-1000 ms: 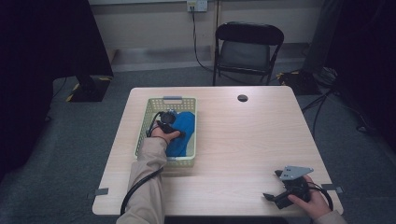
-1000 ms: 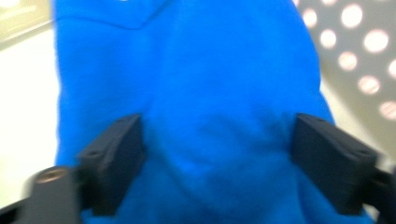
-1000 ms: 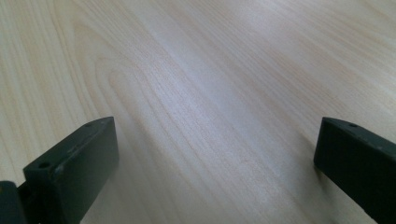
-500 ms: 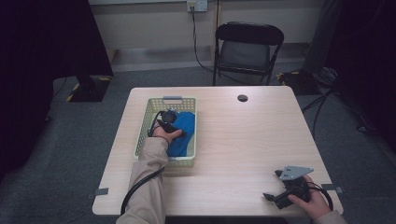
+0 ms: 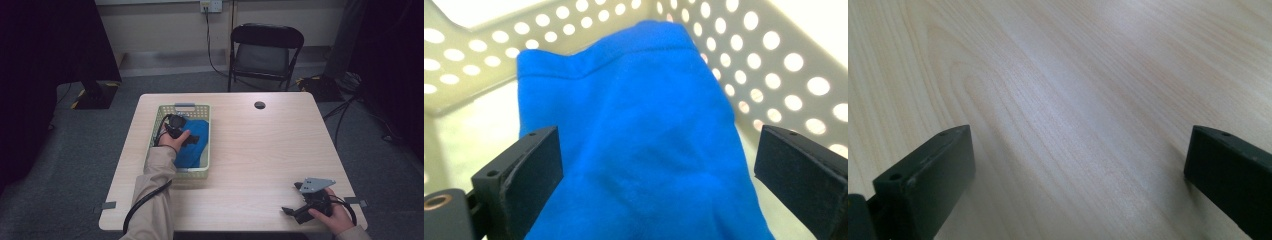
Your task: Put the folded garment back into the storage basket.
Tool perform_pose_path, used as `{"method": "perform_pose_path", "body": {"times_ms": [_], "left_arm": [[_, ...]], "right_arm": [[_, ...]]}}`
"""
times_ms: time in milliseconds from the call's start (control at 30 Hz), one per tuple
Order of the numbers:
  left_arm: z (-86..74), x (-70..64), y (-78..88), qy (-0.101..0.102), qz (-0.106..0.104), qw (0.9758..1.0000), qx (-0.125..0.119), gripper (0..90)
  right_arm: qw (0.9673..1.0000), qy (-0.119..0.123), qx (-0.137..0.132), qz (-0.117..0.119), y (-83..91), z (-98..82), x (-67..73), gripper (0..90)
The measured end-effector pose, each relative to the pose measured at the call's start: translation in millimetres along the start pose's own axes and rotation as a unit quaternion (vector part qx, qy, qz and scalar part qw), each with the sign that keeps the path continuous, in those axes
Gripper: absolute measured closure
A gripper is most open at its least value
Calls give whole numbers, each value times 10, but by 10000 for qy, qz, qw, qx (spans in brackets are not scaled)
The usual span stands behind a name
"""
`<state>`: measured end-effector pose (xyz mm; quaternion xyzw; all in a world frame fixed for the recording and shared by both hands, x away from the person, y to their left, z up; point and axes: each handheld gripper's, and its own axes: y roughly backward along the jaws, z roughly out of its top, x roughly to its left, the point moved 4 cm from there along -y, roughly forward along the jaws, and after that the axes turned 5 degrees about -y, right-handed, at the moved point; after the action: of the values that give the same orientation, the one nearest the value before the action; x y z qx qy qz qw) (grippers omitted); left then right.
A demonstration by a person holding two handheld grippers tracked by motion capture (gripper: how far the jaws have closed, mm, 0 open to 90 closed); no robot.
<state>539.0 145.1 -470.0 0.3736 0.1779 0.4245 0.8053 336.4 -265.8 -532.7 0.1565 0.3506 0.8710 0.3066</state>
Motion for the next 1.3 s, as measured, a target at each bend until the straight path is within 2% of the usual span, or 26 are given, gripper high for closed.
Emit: {"method": "perform_pose_path", "body": {"times_ms": [133, 267, 600, 1300], "left_arm": [[-2, -2, 58, -35, 0, 10000, -20, 49], [-6, -14, 127, 59, -84, 9999, -136, 48], [-11, -35, 303, -60, -105, 9992, -370, 44], [-85, -141, 384, -224, -255, 9983, -473, 44]], "right_arm": [[10000, 4, -2, 0, 0, 0, -1, 0], [10000, 1, 0, 1, 0, 0, 0, 0], [10000, 2, -1, 1, 0, 0, 0, 0], [10000, 2, -1, 1, 0, 0, 0, 0]]}}
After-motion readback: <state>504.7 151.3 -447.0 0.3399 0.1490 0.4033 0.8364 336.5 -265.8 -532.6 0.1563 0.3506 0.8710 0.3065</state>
